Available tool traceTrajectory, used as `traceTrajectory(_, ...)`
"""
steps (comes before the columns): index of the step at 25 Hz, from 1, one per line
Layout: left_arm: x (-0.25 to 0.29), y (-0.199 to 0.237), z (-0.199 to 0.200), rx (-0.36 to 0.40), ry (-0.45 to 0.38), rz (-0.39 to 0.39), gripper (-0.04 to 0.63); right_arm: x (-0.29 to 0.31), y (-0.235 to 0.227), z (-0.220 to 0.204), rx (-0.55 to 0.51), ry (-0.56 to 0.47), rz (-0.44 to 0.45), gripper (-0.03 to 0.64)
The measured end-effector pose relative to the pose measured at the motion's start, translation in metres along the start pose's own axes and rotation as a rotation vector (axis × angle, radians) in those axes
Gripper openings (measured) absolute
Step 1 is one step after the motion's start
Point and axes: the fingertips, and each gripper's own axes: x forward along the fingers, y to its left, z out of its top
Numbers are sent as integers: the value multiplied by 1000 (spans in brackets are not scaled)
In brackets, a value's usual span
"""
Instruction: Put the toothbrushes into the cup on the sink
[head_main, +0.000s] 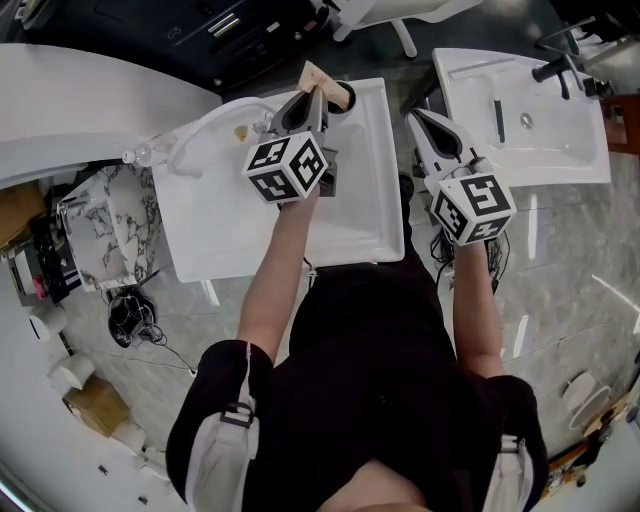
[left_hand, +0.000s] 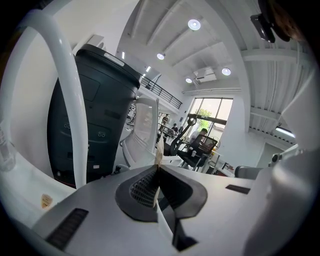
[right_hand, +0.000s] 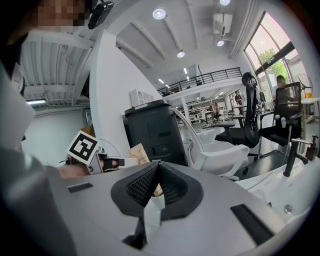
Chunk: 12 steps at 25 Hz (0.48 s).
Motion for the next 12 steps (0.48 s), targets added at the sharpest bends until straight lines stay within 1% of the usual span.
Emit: traceTrajectory(12,5,4,-12,-22,24,1,15,5,7,-2,-2,9,12,31)
